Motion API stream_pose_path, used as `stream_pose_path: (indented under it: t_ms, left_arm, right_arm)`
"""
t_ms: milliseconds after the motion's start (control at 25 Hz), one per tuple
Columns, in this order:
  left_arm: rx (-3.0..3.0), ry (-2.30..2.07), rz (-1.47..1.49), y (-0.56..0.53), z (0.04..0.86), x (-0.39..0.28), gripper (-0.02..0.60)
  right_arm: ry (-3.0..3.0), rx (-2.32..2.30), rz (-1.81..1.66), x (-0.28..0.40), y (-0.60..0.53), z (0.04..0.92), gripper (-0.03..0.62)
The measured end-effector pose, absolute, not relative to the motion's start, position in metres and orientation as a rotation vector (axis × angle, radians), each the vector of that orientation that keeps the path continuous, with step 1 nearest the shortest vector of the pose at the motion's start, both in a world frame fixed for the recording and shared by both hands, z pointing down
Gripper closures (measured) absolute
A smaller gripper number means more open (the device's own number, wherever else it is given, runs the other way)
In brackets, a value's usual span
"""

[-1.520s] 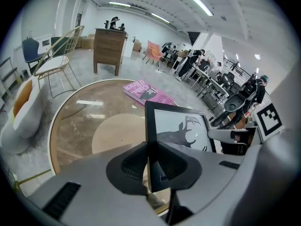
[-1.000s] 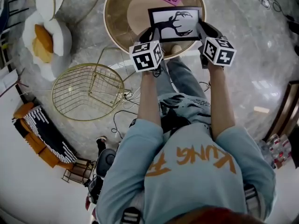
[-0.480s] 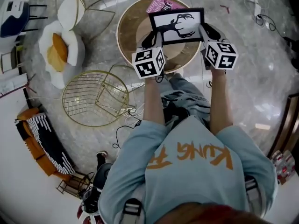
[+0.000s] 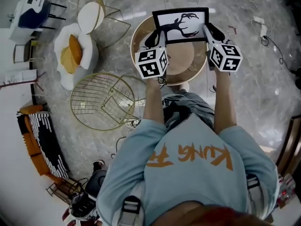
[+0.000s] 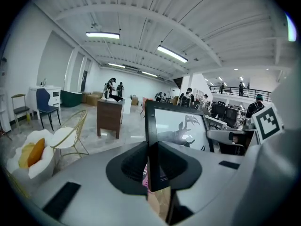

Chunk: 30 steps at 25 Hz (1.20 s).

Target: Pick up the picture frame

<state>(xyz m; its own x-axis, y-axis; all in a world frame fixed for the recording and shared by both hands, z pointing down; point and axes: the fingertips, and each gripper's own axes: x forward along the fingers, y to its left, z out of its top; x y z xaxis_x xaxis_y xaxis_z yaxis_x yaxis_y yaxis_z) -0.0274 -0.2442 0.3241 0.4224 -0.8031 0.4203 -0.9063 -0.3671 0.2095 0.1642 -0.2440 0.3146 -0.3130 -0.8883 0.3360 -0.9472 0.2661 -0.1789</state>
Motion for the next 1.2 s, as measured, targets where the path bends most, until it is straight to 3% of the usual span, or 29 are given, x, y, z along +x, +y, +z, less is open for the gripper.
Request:
stream_pose_path:
  t_ms: [560,840,1200]
  left_arm:
    - [2.417,-1.628,0.17,-0.275,0.266,-0.036,0.502]
    - [2.434,-1.641,0.124,-0.275,0.195,-0.04,0.502]
    - [2.457,-1.655,0.126,-0.257,0.18,-0.054,0.502]
  right_arm:
    - [-2.542,1.764,0.256,0.156,-0.278,0.256,0.525]
    - [-2.548,1.767,0.195,0.152,-0.277,0.182,0.523]
    - [-2.563,1.781,0.161,0.137,-0.257,0.167,0.523]
